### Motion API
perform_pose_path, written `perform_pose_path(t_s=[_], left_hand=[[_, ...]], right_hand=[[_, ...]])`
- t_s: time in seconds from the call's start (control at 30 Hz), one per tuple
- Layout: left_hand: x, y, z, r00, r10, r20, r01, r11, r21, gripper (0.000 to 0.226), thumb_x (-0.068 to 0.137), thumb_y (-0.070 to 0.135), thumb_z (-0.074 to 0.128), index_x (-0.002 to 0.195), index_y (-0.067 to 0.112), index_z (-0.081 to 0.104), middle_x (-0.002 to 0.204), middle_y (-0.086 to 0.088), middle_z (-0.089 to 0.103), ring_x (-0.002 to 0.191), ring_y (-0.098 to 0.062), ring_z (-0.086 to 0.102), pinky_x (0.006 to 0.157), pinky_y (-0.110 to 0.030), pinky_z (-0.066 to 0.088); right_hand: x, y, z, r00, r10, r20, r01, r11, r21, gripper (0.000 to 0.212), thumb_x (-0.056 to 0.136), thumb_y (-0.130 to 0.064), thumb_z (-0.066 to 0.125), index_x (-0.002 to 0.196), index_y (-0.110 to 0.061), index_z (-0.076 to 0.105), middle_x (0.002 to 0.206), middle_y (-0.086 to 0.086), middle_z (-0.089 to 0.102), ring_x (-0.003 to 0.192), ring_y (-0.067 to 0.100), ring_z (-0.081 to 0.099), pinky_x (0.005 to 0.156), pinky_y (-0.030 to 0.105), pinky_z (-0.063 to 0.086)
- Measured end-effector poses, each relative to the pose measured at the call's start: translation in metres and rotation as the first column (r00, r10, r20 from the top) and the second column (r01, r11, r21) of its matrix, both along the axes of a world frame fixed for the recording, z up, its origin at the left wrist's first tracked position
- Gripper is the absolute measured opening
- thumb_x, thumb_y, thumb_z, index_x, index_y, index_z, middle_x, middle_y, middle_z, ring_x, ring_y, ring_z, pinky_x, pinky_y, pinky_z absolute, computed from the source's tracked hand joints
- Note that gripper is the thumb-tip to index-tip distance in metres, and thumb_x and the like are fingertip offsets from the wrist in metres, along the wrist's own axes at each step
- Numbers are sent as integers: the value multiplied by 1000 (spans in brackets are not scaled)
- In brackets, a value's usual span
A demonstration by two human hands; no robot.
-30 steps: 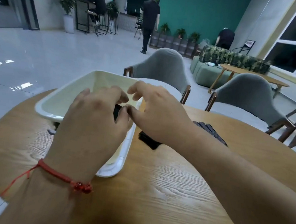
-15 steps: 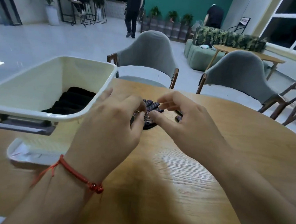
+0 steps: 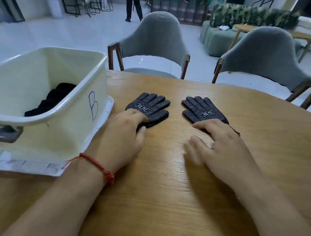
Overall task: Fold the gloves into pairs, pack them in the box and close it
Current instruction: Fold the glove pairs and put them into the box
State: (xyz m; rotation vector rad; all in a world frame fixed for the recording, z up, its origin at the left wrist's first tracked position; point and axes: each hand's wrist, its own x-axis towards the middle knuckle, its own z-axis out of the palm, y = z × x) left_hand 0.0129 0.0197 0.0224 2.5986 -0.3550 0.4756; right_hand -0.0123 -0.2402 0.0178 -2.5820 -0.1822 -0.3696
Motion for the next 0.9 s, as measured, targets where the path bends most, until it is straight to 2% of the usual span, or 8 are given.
perform_pose_path(t_s=[0.1,0.17,0.3,0.4,0.57,0.73,0.9], left_hand=[[3,7,-12,996,-17,-89,22,999,48,35,94,26,56,124,17,73,131,4,68,121,-21,63,108,-40,48],[4,13,-16,992,-28,-123,39,995,92,35,98,25,60,132,21,69,140,7,63,130,-17,57,114,-36,43],[3,13,-23,990,-25,-136,38,994,99,41,99,28,61,140,23,62,148,10,55,138,-12,50,114,-27,36],[4,13,-26,987,-15,-158,28,997,78,44,100,31,59,144,25,58,154,11,50,142,-10,46,118,-28,35],[4,12,-27,985,-21,-172,36,996,85,53,101,34,58,152,22,50,158,9,47,146,-10,41,120,-26,29],[4,11,-28,986,-18,-168,32,996,84,57,101,32,60,155,18,49,159,6,46,150,-12,35,121,-23,20],[1,8,-32,988,-46,-144,58,995,78,57,101,30,62,154,16,51,158,4,48,152,-15,34,125,-28,20]], right_hand=[[-3,-20,1,999,-38,-33,33,991,-126,39,101,-42,63,139,-32,64,142,-18,56,134,13,49,109,24,32],[-3,-30,0,994,-72,-77,55,976,-210,48,102,-46,57,148,-30,59,154,-12,50,143,15,40,119,28,26],[-2,-32,-7,970,-110,-217,43,955,-293,54,105,-53,41,157,-37,45,170,-11,32,159,16,20,130,43,23],[-2,-29,-9,960,-132,-249,49,949,-312,55,110,-51,38,163,-38,35,174,-14,23,162,14,11,132,42,17],[-1,-27,-10,954,-153,-258,64,944,-324,62,110,-53,36,168,-32,28,175,-16,22,162,12,10,133,41,17],[-2,-24,-11,963,-150,-222,71,942,-328,65,108,-52,41,167,-27,31,172,-12,28,161,14,16,132,41,20],[-3,-23,-13,965,-144,-220,62,938,-341,60,108,-53,38,165,-34,34,173,-13,27,161,15,16,131,44,21]])
